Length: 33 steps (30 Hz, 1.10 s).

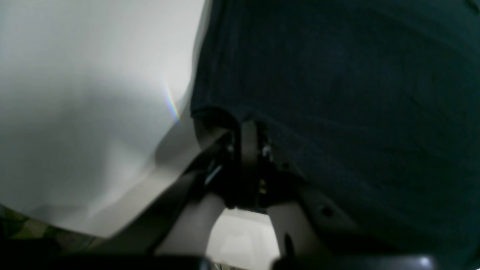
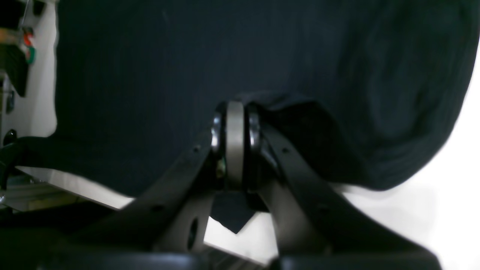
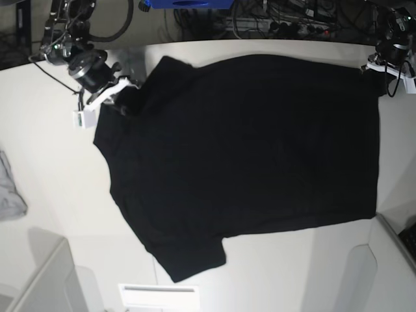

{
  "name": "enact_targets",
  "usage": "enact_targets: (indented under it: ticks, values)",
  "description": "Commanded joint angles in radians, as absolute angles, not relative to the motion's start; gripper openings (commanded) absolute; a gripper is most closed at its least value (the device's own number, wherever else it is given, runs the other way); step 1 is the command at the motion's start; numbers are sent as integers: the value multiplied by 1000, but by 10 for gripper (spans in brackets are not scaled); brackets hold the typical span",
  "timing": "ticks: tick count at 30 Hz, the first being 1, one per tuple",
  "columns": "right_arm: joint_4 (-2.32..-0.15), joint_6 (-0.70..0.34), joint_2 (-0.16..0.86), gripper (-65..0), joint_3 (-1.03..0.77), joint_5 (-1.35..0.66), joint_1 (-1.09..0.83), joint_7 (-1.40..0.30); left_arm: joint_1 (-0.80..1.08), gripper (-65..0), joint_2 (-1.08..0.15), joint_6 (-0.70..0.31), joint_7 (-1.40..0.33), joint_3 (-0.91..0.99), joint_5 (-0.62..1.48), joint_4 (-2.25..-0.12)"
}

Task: Fold the T-shirt properly
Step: 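Lift the shirt with both grippers and drag it to straighten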

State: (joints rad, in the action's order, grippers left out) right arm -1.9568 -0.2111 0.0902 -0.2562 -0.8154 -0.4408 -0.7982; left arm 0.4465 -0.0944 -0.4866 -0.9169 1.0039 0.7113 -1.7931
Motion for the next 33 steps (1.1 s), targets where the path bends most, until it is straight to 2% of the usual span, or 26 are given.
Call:
enact_targets:
  ticks: [1,7,11,24,30,33]
  values:
    - [-1966,-191,96,-650,-259,-829,-421,-789,446,-650,-108,-470,-897,1010,723,-1807]
    - [-1902,-159,99,-650,-252,-829,-334,-812,395,-650,-108,-460,-901,1009,722,-1804]
    - [-1859,-157,104,-650,-252,-829,-298,-812,361,-650,-108,-430,-901,1009,664,-1797]
    - [-1742,-156,104,-650,-251,-829,-165,-837,259,-650,-105,-430,-903,972,513,-1773]
    - [-1794,-156,96,-650,-260,-835,-133,-935,272,-650,-102,-429,-903,926,504,-1791]
    - [-1865,-156,104,-650,-262,-837,-199,-952,329,-650,-102,-430,-903,924,512,-1824]
